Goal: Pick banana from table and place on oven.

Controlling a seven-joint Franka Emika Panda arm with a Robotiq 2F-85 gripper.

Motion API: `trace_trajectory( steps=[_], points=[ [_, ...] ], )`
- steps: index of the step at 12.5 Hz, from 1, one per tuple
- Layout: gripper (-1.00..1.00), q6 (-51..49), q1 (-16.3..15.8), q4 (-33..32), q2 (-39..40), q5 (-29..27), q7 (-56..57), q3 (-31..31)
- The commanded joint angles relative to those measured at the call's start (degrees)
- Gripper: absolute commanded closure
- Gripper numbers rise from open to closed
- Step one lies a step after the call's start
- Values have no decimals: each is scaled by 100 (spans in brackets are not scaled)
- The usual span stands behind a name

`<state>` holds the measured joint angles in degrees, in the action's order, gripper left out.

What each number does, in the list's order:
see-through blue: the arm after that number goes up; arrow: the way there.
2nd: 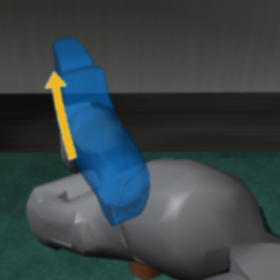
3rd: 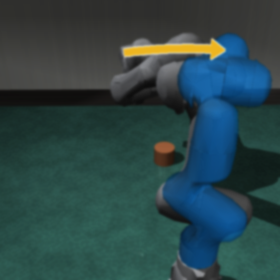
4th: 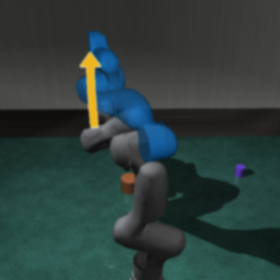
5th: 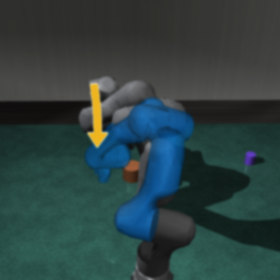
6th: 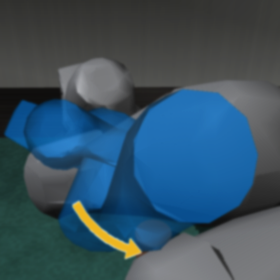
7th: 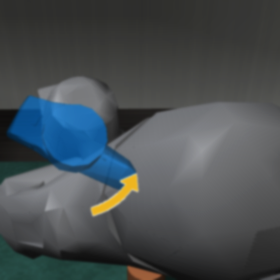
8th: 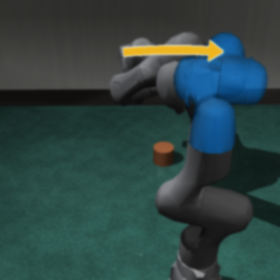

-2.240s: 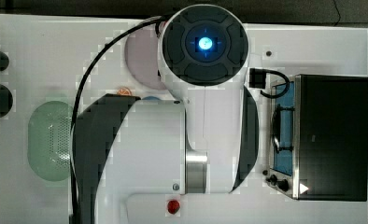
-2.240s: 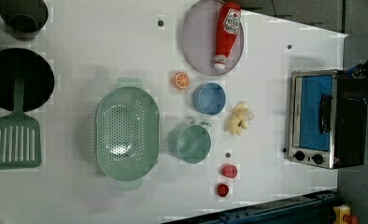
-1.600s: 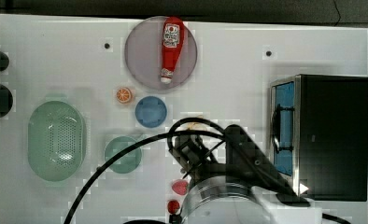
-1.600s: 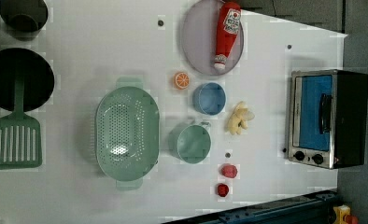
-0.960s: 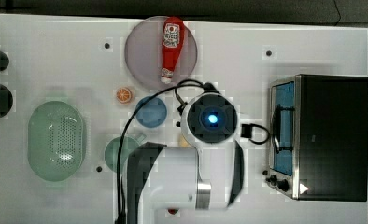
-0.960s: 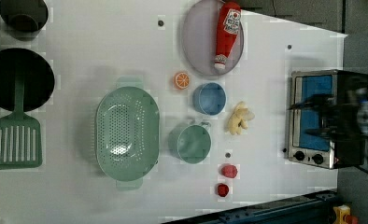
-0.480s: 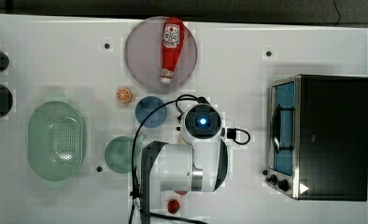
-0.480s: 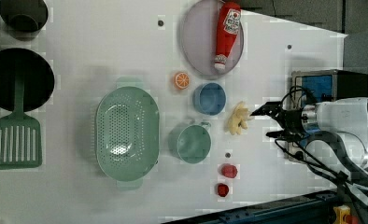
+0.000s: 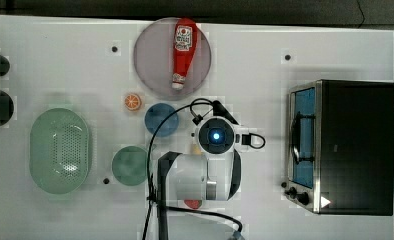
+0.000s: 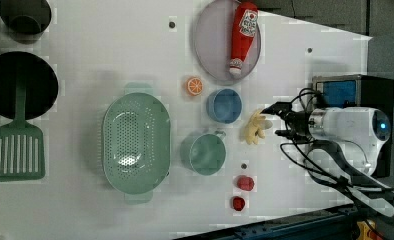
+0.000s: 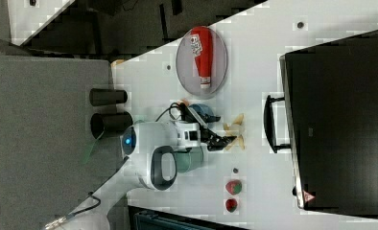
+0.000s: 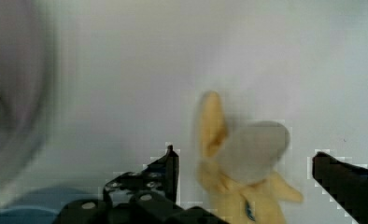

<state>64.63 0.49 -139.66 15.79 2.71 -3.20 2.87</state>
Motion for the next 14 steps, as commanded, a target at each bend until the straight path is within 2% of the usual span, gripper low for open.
trace_trajectory(
  steps=[1,2,6,8,12,14],
  points=[
    [-100,389,28,-170,279,-28,34,-14],
    [-92,536,28,-173,362,-28,34,-14],
    [5,745,27,-170,438,-28,33,-18],
    [47,816,25,-165,425,-28,33,-27],
    [47,648,21,-160,-108,-28,27,-62],
    [47,-156,21,-114,-847,-28,27,-83]
  ],
)
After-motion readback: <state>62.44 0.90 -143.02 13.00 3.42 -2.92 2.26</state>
